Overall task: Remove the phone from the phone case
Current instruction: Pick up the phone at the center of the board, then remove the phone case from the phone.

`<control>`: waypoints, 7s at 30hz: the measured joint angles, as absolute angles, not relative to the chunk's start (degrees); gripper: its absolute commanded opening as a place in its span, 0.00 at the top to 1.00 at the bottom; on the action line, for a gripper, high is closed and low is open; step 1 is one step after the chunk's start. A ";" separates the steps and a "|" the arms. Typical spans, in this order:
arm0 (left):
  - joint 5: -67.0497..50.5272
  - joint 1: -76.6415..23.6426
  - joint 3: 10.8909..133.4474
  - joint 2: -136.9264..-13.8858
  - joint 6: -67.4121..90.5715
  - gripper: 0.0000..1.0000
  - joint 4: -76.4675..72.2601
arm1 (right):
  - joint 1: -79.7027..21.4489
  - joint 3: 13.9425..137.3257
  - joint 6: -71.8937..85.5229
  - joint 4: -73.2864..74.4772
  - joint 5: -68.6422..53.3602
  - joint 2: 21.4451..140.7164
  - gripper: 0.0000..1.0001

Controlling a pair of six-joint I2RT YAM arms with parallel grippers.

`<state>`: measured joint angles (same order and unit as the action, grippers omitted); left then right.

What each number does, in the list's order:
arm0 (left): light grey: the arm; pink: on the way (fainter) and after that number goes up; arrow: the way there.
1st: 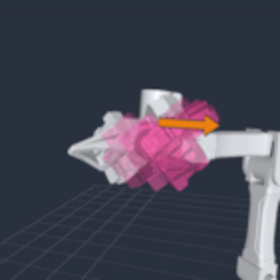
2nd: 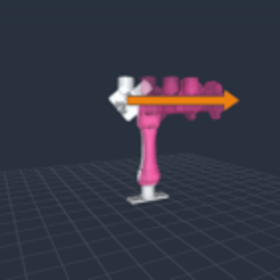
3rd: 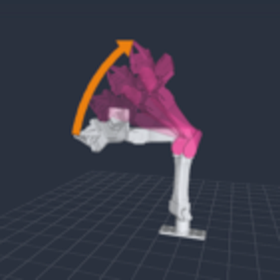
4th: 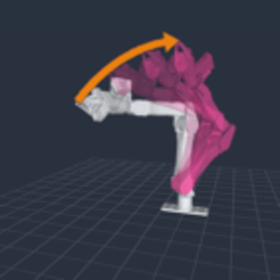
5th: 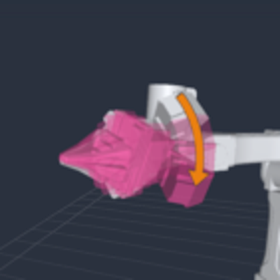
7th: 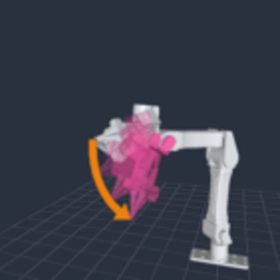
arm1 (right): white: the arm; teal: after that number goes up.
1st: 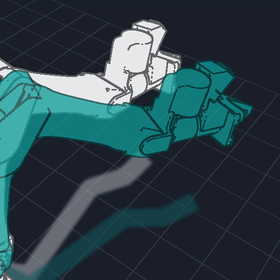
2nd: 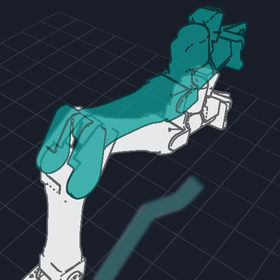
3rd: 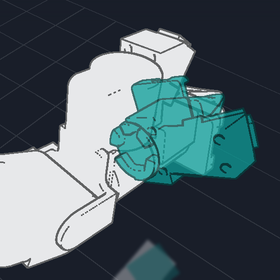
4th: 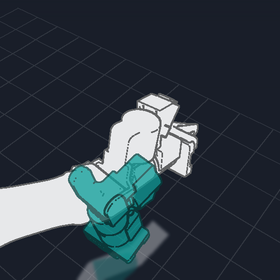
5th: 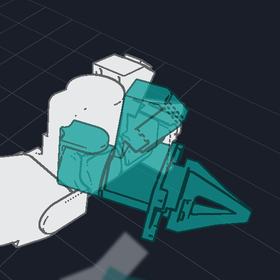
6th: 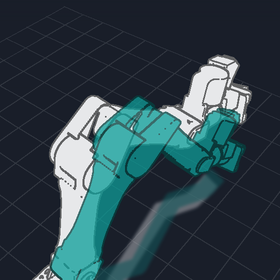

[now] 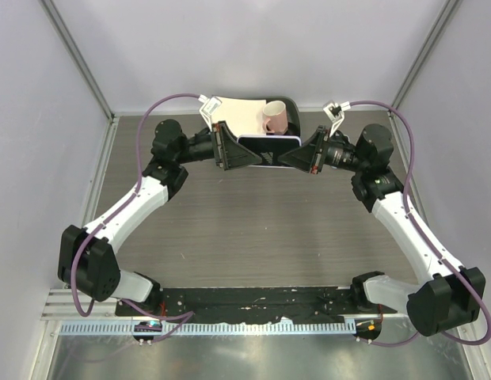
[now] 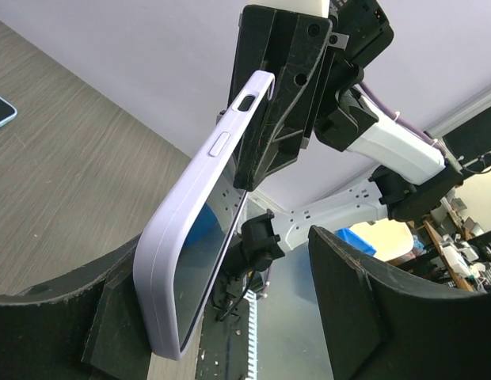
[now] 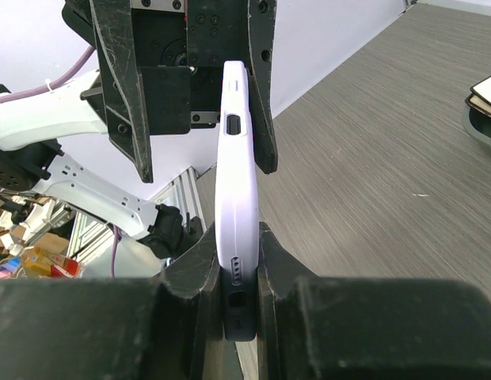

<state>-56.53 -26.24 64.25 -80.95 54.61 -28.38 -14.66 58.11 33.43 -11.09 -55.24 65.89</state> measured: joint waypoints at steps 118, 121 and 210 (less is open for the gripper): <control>-57.39 -21.04 54.94 -65.71 49.52 1.00 -22.39 | -10.46 70.57 32.77 -5.72 -54.89 57.04 0.30; -54.50 -20.05 50.85 -65.30 53.98 1.00 -29.45 | -10.31 67.77 35.27 -8.84 -52.97 57.56 0.30; -62.15 -22.28 54.41 -73.93 65.80 1.00 -53.01 | -21.45 58.04 68.01 -55.16 -48.14 72.55 0.61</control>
